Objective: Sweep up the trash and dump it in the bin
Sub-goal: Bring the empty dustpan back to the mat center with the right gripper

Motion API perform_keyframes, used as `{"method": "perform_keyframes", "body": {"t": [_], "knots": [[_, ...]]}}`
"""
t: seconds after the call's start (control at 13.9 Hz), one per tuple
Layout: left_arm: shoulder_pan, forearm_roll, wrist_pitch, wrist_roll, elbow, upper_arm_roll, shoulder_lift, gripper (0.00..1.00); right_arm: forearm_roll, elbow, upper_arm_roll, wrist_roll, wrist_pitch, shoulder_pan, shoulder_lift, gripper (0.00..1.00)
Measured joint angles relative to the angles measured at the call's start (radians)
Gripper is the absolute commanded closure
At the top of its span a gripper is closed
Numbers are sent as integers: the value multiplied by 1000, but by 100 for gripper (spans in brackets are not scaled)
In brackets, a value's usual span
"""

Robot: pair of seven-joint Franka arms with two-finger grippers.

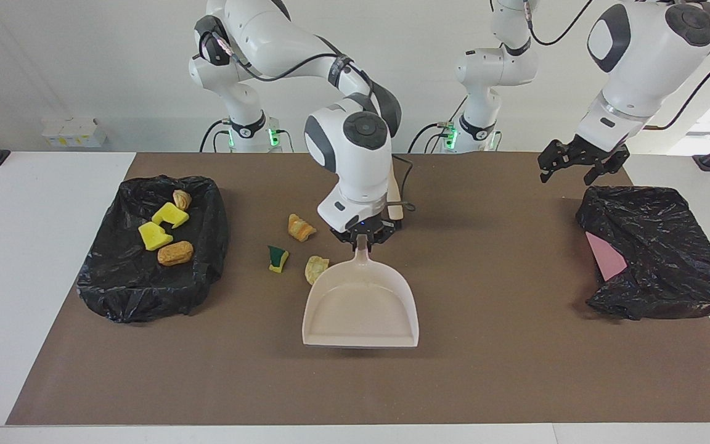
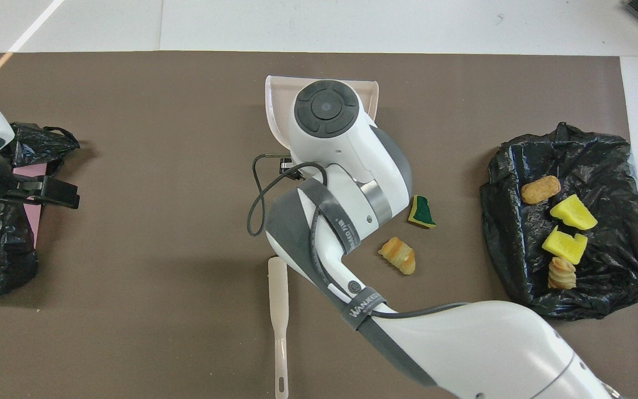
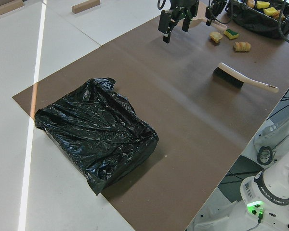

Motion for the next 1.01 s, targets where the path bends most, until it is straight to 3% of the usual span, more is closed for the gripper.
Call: {"method": "perform_keyframes", "body": {"t": [0.51,0.72,1.01], "knots": [[-1,0,0,1,-1,-8,-2,0,107,8,1,36,41,54,58,100],[-2,0,0,1,-1,-8,-2,0,106,8,1,36,41,73,80,83],[-2,0,0,1,-1,-9,-2,0,95,12,1,26,30,84,76,43]]}}
